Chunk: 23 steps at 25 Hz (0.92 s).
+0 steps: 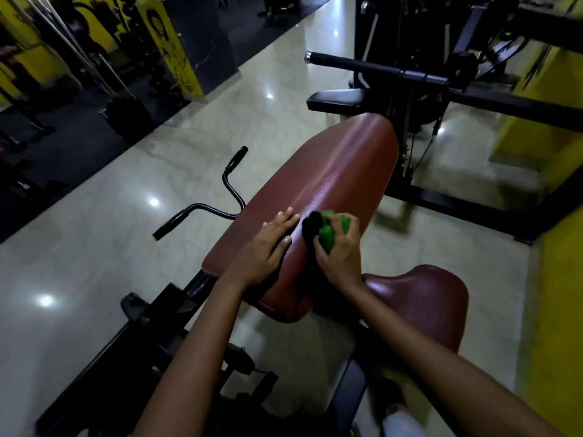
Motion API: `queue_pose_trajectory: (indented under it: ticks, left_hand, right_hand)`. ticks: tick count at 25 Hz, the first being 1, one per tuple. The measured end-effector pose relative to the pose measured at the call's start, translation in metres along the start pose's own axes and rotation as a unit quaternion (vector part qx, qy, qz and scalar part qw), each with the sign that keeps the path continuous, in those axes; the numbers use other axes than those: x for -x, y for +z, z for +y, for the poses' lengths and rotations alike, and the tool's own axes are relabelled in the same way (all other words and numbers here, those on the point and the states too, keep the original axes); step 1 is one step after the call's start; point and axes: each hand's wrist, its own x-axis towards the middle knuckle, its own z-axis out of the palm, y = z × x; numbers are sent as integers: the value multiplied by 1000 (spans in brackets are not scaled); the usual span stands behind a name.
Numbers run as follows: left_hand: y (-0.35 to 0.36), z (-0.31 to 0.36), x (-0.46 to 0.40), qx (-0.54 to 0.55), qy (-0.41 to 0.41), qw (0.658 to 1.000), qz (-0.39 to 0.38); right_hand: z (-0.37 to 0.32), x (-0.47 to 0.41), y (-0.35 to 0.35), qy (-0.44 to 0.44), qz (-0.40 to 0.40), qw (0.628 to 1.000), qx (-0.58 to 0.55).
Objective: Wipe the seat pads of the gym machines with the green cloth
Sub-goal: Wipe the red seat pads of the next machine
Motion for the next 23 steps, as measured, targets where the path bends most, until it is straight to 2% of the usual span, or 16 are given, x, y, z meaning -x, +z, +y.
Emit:
queue_pose_trajectory:
  ticks: [1, 3, 6, 8, 12, 14, 16, 18, 23]
  left_hand:
    - [0, 0, 0, -1, 2, 1000, 2]
    - [1, 0, 2, 6, 6, 1000, 7]
    - [-3, -4, 8, 17, 8, 1000, 12]
    - [-5, -7, 14, 18, 7, 1000, 14]
    - [-4, -9, 26, 19, -3, 1000, 21]
    - [-5, -9, 26, 35, -6, 999, 23]
    - [-7, -12, 25, 58, -4, 998, 17]
    - [-10, -14, 26, 68, 2, 998, 7]
    - [-11, -13, 40, 78, -14, 997, 11]
  right_hand:
    - [-2, -4, 0, 26, 16, 1000, -1]
    - [-7, 18, 5, 8, 19, 1000, 1]
    - [-4, 72, 5, -68, -64, 996, -12]
    - [3, 57, 2, -86, -75, 993, 1]
    - [-2, 22, 3, -9, -8, 1000, 1]
    - [-6, 51, 5, -45, -40, 998, 2]
    - [-8, 90, 4, -103, -117, 988, 10]
    - [-6, 94, 6, -146, -127, 981, 19]
    - [-18, 53, 7, -61, -68, 996, 12]
